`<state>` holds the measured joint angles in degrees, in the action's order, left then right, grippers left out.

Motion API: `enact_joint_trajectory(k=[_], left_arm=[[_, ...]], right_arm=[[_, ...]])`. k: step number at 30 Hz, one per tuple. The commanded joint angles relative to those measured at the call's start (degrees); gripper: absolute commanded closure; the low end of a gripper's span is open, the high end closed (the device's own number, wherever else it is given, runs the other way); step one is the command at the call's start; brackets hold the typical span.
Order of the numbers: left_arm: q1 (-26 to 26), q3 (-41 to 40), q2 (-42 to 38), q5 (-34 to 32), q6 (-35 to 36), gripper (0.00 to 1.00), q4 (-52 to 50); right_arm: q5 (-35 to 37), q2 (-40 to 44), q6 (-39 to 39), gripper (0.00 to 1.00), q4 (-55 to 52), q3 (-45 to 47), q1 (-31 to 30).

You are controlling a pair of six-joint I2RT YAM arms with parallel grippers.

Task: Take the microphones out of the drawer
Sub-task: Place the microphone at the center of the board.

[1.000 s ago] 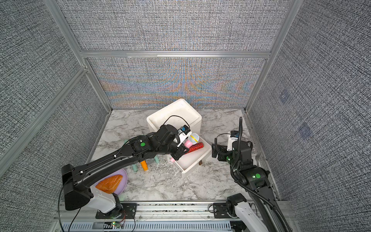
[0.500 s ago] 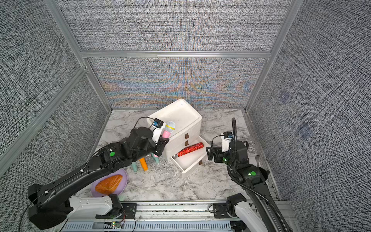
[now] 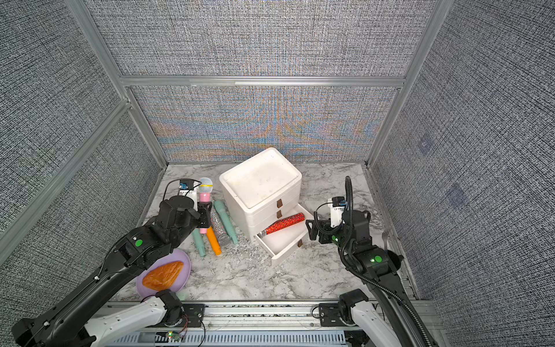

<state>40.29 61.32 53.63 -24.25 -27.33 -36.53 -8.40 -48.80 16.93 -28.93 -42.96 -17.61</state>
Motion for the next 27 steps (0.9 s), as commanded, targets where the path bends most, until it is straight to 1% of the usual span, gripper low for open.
enact_joint_trajectory(k=[1, 10, 18, 27], left_arm=[[-2.7, -1.3, -0.9, 0.3, -2.8, 1.00, -2.0], [-11.9, -6.4, -1.6, 4.7, -5.2, 1.00, -2.7], [-22.2, -12.0, -1.9, 11.8, -7.6, 1.00, -0.9], [-28.6, -16.8, -0.7, 14.4, -9.7, 1.00, 0.8]], right_arm=[[-1.6, 0.0, -0.7, 0.02, 2.5, 0.4, -0.6], [-1.5, -0.6, -0.8, 0.02, 3.0, 0.5, -3.0], [-1.0, -1.0, 0.1, 0.02, 4.0, 0.5, -4.5], [-1.1, -1.8, 2.1, 0.02, 6.6, 1.3, -7.3]])
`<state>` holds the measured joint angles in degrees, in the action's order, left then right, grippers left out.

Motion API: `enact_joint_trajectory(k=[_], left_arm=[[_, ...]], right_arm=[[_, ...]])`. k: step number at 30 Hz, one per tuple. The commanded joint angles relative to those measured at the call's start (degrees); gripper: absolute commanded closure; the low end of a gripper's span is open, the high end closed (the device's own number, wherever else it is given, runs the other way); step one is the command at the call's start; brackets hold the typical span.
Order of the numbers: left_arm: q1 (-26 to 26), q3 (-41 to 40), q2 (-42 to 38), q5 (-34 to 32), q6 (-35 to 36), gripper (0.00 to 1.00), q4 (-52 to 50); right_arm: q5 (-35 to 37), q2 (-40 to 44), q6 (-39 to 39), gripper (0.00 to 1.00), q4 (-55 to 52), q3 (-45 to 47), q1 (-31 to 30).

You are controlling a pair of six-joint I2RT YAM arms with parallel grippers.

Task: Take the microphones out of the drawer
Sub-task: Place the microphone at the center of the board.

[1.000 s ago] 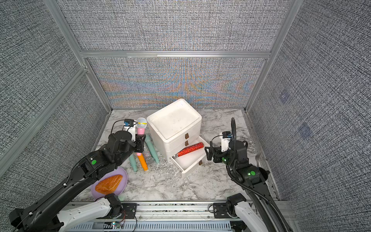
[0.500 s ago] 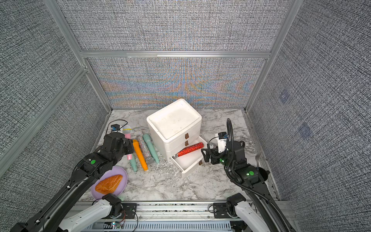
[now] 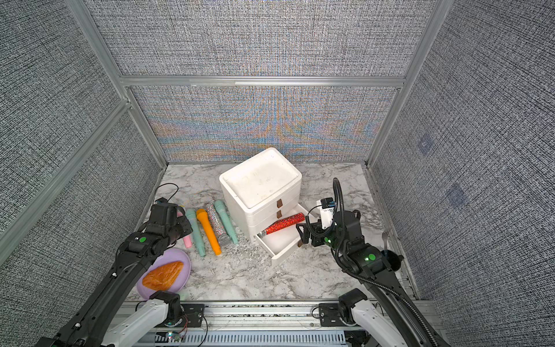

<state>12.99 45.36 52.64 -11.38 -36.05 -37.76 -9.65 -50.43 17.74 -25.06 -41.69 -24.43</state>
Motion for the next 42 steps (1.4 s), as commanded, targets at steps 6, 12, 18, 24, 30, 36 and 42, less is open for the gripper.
enact_joint_trajectory(k=[6, 12, 18, 24, 30, 36, 42], left_arm=[[-4.9, -4.8, 2.6, 3.4, -3.4, 1.00, 5.5], [-5.8, -7.8, 5.3, 3.1, -4.8, 1.00, 9.5], [-6.1, -8.7, 8.8, 2.5, -5.0, 1.00, 11.5], [-6.2, -10.1, 11.7, 2.0, -5.1, 1.00, 14.1], [-6.2, -11.3, 14.6, 3.1, -5.4, 1.00, 16.5], [-6.2, -12.2, 15.7, 3.2, -5.3, 1.00, 17.7], [-6.3, -12.8, 18.3, 4.1, -5.7, 1.00, 19.2]], right_arm=[[0.8, -0.2, 1.9, 0.02, 3.6, 0.4, -1.6], [1.0, -0.4, 1.8, 0.02, 3.9, 0.5, -1.8], [1.3, -0.4, 1.6, 0.02, 4.2, 0.5, -1.9], [1.4, -0.6, 1.6, 0.02, 4.8, 1.1, -1.9], [1.4, -1.0, 1.4, 0.02, 5.1, 1.0, -1.9], [1.3, -1.3, 1.3, 0.02, 5.2, 0.9, -1.9], [1.1, -1.5, 1.3, 0.02, 5.5, 0.7, -2.0]])
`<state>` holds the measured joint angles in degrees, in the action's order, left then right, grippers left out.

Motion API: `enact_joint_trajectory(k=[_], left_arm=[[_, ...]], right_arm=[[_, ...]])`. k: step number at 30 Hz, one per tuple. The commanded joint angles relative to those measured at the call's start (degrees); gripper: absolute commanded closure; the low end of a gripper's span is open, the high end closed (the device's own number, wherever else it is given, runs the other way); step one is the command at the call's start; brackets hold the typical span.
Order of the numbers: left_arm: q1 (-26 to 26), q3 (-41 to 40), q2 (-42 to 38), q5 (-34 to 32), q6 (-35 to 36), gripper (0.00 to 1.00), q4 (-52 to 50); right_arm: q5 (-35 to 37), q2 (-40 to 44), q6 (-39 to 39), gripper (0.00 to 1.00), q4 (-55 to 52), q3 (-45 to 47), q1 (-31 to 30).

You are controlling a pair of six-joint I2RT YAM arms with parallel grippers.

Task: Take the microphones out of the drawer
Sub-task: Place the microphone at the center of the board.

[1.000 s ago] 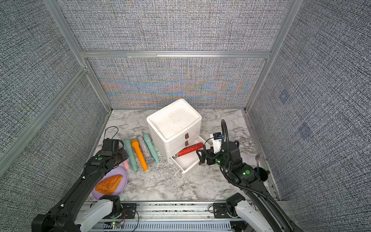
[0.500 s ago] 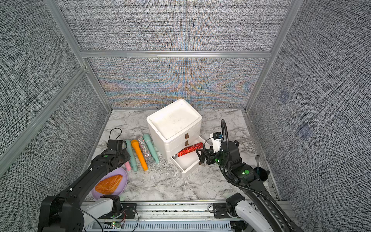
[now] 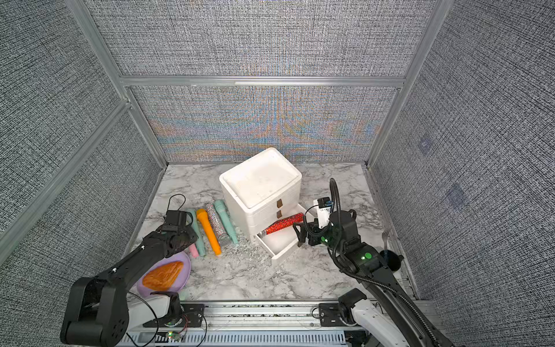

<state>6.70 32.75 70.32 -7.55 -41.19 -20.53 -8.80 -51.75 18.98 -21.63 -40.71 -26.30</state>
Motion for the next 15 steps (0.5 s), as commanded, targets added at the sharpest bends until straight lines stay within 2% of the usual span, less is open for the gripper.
enact_joint_trajectory(k=[1, 15], left_arm=[[0.0, -0.3, 0.9, 0.3, -0.6, 1.00, 2.3], [0.0, -0.1, 4.6, 5.7, -1.4, 1.00, 4.0]], right_arm=[[0.3, -0.2, 0.1, 0.02, 1.9, -0.3, -0.1], [-0.1, -0.7, 0.4, 0.02, 2.8, 0.1, -0.4]])
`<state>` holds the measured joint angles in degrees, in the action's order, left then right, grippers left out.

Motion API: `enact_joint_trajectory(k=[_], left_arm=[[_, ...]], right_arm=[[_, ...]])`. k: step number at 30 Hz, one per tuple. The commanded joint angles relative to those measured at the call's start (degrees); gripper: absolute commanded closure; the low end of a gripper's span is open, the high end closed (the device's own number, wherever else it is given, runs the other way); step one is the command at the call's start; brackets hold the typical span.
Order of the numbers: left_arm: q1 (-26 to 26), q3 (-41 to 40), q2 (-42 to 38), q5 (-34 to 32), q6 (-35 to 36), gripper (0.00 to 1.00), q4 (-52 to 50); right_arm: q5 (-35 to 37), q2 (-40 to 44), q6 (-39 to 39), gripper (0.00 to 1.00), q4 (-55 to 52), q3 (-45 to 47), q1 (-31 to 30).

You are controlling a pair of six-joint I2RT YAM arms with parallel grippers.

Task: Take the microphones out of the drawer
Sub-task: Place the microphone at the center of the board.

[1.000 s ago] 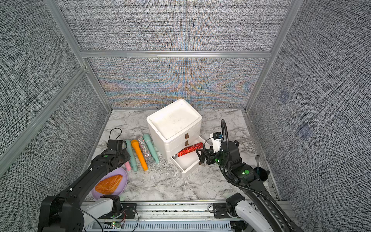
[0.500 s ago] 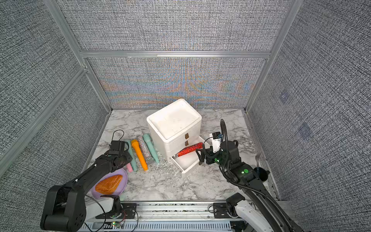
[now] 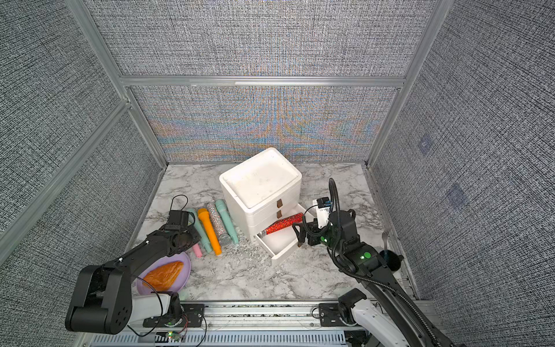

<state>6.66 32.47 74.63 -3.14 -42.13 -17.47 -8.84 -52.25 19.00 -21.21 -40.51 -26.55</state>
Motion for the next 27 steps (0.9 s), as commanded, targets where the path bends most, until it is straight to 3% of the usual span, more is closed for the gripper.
enact_joint_trajectory(k=[1, 27], left_arm=[[0.1, 0.1, 0.1, 1.0, -0.7, 0.99, 0.8], [0.1, -0.6, -1.5, -0.9, -2.6, 0.64, -1.3]], right_arm=[[0.0, -0.2, 0.3, 0.02, 2.3, 0.0, -0.1], [0.3, 0.6, 0.3, 0.02, 1.9, 0.4, -0.3]])
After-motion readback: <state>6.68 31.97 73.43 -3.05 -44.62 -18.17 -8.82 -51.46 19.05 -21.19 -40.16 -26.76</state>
